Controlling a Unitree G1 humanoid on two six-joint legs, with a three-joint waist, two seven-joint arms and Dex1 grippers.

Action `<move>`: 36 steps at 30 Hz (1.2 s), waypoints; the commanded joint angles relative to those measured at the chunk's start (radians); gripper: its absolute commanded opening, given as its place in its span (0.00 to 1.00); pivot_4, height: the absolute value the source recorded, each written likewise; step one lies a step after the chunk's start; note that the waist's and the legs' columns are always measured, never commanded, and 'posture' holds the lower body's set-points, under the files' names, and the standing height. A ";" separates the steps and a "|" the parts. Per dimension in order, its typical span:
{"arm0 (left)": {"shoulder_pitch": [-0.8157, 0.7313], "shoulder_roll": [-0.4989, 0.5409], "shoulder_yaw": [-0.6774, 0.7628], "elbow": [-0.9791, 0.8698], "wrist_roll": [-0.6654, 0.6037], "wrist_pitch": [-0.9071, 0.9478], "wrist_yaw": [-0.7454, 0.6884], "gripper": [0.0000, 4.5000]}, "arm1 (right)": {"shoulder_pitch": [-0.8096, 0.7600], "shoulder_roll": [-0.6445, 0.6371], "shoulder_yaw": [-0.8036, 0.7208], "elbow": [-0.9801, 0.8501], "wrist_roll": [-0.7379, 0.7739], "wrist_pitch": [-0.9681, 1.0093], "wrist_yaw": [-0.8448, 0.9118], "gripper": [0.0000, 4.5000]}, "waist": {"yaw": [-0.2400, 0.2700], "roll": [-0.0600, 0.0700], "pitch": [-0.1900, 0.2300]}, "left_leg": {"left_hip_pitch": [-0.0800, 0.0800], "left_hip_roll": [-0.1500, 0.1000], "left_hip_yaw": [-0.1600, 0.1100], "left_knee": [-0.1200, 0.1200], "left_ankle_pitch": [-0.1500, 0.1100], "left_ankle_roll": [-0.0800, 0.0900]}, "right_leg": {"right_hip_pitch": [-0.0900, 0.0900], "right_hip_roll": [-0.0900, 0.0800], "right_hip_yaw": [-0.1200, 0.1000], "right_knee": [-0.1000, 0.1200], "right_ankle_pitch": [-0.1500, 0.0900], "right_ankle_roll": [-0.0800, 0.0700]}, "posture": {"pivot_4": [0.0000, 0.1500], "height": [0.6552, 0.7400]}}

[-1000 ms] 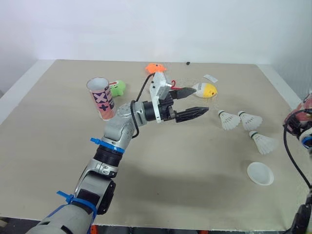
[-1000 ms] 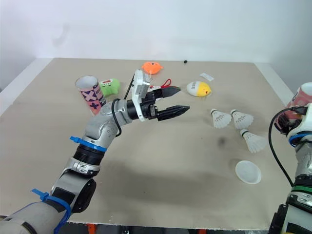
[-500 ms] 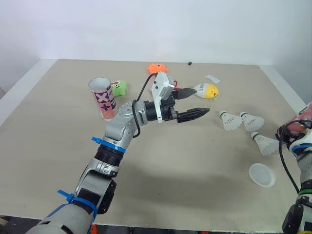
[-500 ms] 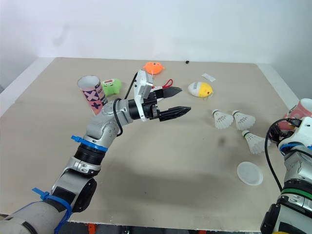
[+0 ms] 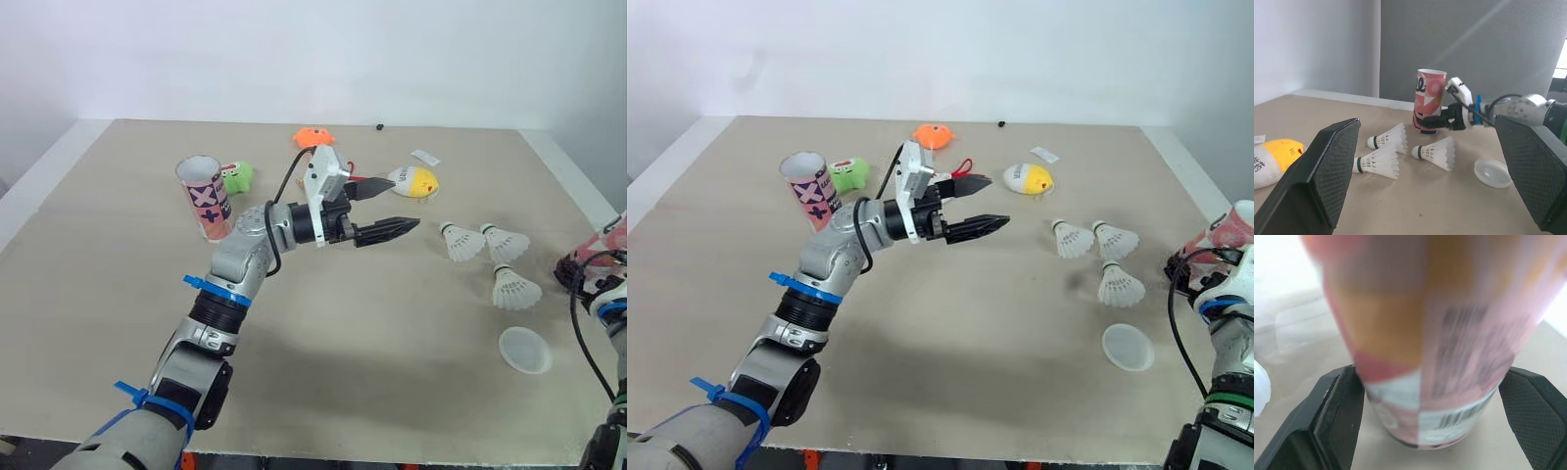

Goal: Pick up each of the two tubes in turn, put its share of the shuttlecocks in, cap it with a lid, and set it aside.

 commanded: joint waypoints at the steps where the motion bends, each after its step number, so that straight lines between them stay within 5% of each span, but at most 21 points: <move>1: -0.010 -0.007 0.014 -0.011 -0.007 -0.020 -0.004 1.00 | 0.032 -0.047 -0.042 -0.085 0.031 0.028 0.034 0.98 | 0.000 0.000 0.000 | 0.000 0.000 0.000 0.000 0.000 0.000 | 0.000 0.000 0.000 0.000 0.000 0.000 | 1.00 1.00; 11: -0.021 0.014 0.030 -0.004 -0.010 -0.016 -0.008 1.00 | 0.328 -0.060 -0.114 -0.449 0.195 0.263 0.269 0.98 | 0.001 0.000 0.000 | 0.000 0.000 0.000 0.000 0.000 0.000 | 0.000 0.000 0.000 0.000 0.000 0.000 | 1.00 1.00; 15: 0.039 0.083 0.040 -0.075 -0.004 0.030 0.013 1.00 | 0.447 -0.065 -0.207 -0.653 0.278 0.289 0.365 0.98 | 0.000 0.002 -0.001 | 0.000 0.001 -0.001 0.000 0.000 0.000 | 0.000 0.000 0.000 0.000 -0.003 0.004 | 1.00 1.00; 20: 0.171 0.185 0.066 -0.217 -0.017 0.112 0.057 1.00 | 0.515 -0.061 -0.150 -0.986 0.360 0.310 0.451 0.98 | -0.015 0.003 -0.001 | 0.003 0.004 -0.002 -0.001 0.000 0.000 | 0.000 0.003 0.002 0.000 -0.003 0.004 | 1.00 1.00; 28: 0.527 0.400 0.136 -0.520 -0.101 0.159 -0.002 1.00 | 0.246 0.030 0.281 -1.236 0.414 0.316 0.427 0.98 | -0.021 -0.003 0.002 | 0.007 0.009 -0.005 -0.001 0.001 -0.002 | 0.000 0.009 0.003 0.002 -0.001 -0.006 | 1.00 1.00; 36: 0.815 0.341 0.290 -0.648 -0.103 0.081 0.218 1.00 | 0.039 0.253 0.555 -1.075 0.226 0.225 0.329 0.98 | 0.000 -0.006 0.002 | 0.004 0.007 -0.004 -0.001 0.002 -0.005 | -0.001 0.000 0.001 0.001 0.000 -0.009 | 1.00 1.00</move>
